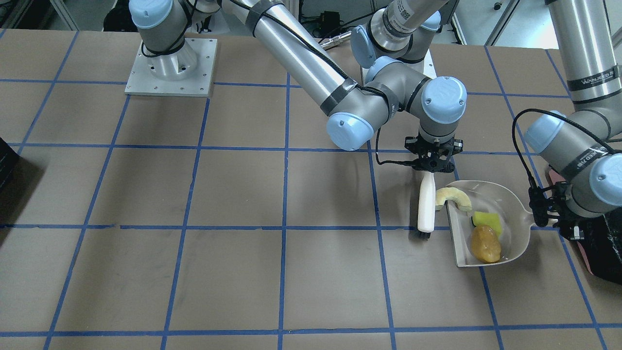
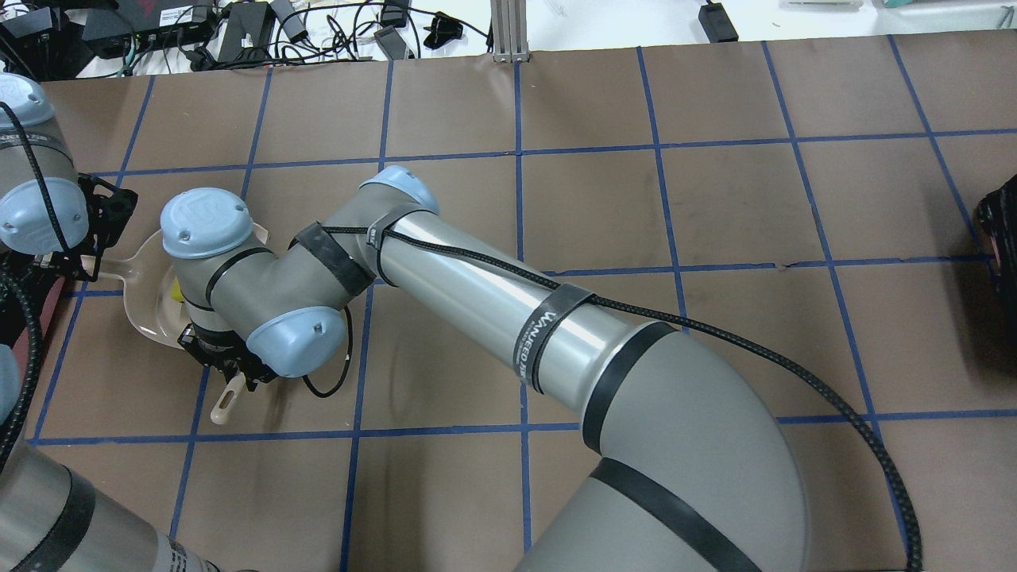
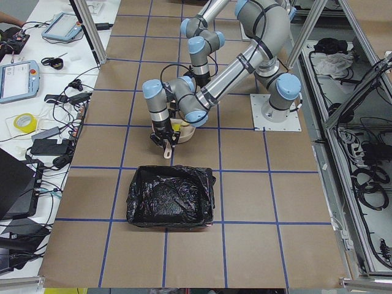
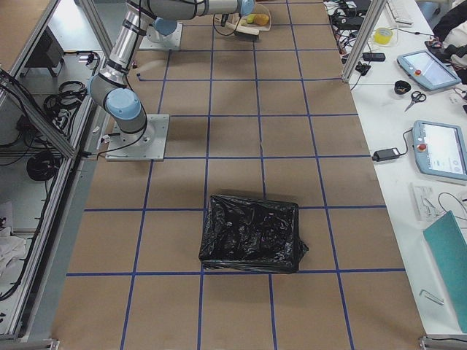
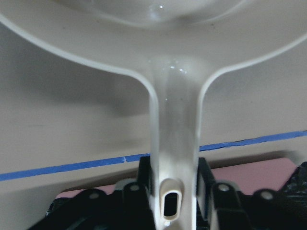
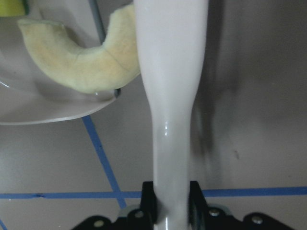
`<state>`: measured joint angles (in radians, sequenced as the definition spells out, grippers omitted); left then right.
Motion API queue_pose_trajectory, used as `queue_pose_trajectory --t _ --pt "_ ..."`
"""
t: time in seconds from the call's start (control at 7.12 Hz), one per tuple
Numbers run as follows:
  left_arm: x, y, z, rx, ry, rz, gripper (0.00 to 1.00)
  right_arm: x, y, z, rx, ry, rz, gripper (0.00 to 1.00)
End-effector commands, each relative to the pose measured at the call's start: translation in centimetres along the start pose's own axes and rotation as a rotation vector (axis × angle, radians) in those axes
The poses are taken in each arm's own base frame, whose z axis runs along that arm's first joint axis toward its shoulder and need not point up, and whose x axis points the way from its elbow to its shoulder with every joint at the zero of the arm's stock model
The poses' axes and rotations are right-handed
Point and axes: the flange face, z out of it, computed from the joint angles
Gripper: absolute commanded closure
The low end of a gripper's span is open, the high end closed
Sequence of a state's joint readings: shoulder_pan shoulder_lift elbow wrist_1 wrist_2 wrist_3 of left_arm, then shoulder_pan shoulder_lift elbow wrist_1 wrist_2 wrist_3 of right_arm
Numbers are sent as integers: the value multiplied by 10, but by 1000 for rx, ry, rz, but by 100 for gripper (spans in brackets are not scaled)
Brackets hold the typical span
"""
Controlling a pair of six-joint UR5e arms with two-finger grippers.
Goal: Sweep and dump trash in nearest bin
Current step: 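Sweep the sponge, potato and peel into the dustpan with the right gripper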
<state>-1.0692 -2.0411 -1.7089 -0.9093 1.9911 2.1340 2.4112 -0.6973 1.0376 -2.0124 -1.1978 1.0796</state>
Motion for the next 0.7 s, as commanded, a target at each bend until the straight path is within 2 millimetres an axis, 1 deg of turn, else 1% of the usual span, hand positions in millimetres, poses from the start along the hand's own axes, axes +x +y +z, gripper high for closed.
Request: queue_pose_trajectory --t 0.0,0.28,0.56 --pt "0 0 1 0 1 0 100 -28 16 22 3 -22 -28 100" --pt "-1 0 1 0 0 0 100 -46 22 2 -14 -92 -38 100" --pt "-1 0 1 -1 -2 -3 100 -57 20 7 -27 -169 -64 100"
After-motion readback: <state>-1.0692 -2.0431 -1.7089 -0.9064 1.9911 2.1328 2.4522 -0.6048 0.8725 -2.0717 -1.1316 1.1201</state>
